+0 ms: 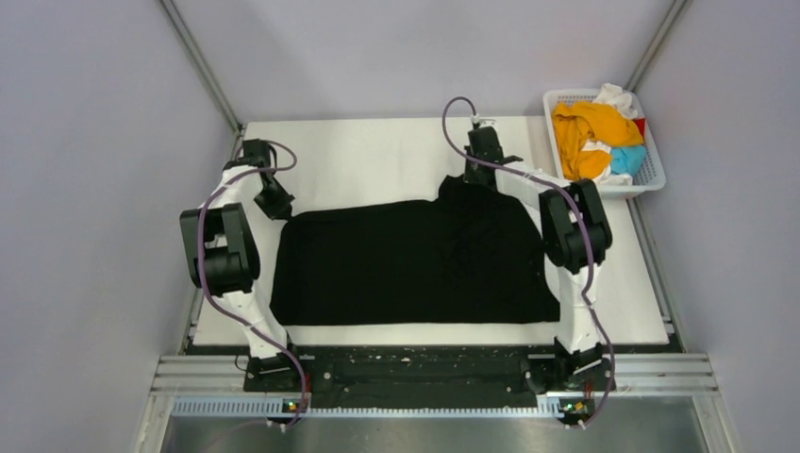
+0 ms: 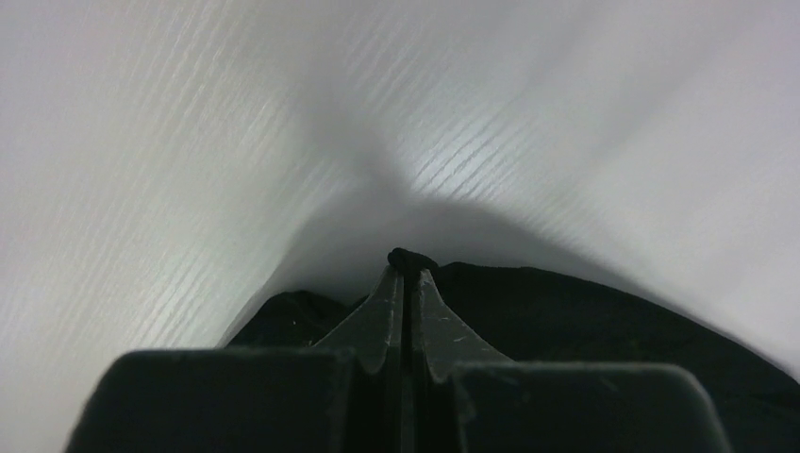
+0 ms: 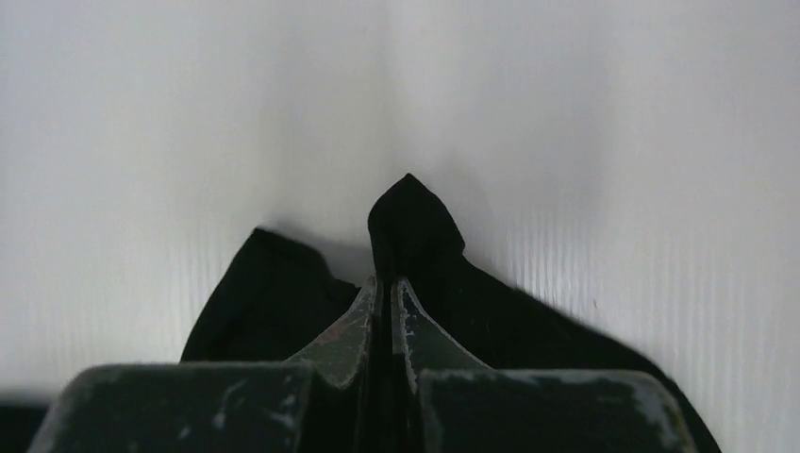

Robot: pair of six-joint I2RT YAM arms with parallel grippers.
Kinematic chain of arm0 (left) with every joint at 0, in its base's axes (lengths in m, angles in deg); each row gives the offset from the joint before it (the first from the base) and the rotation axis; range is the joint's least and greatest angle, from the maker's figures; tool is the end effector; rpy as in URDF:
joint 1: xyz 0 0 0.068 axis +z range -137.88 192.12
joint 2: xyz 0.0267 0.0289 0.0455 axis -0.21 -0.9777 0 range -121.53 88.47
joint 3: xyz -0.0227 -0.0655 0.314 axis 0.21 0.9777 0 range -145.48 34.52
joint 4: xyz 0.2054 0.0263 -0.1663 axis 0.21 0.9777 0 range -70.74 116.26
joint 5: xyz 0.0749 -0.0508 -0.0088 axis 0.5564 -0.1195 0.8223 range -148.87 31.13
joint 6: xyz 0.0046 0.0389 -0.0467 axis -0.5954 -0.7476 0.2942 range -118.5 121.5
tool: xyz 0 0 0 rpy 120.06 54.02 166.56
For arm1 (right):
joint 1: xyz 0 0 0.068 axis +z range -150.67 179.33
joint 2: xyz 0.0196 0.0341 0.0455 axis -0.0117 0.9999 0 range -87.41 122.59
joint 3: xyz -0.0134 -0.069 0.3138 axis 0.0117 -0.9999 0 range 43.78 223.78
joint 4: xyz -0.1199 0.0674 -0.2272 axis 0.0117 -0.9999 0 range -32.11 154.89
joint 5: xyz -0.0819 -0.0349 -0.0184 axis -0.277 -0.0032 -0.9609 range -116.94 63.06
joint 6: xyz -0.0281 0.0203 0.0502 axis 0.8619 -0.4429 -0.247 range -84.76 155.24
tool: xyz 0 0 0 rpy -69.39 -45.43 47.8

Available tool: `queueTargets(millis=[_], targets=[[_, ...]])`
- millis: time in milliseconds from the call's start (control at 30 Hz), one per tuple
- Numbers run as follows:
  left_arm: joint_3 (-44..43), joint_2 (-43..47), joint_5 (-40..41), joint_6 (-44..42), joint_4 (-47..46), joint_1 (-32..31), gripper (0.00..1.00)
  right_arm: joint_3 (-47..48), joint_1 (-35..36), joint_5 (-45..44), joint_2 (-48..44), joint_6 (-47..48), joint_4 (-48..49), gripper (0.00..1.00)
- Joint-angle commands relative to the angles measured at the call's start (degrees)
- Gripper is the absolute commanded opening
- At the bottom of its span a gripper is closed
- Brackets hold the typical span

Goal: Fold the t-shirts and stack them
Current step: Grab the side of the flattened tshirt furthest away from the robot with both arms, then fold the other side of the tshirt into a rectangle

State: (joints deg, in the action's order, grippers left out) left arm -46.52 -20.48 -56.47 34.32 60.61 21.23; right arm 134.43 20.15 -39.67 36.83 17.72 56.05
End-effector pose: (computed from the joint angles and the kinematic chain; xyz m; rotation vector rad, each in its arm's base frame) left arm 0.4073 0.0672 0.2352 -1.0039 2.5907 -0.0477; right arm 0.4944 0.1771 0.2052 0.0465 2.2903 0.0899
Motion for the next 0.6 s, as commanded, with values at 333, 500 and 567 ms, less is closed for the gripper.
queueTargets(millis=[333,500,567], targets=[[10.9,13.1,-1.1,1.0,-4.3,-0.6,0.0,-30.6,2.5,5.4,-40.5,0.8,-0.9,0.0],[14.6,17.0,-1.0,1.5,-5.2,-0.6,0.0,-35.7,4.6,5.5,-51.1,-1.1,-6.5,0.0],[15.7,18.5,-0.8,1.6,-5.0,-0.5,0.0,-37.0,4.8,5.0,-54.2,-1.3,-10.1,0.0]])
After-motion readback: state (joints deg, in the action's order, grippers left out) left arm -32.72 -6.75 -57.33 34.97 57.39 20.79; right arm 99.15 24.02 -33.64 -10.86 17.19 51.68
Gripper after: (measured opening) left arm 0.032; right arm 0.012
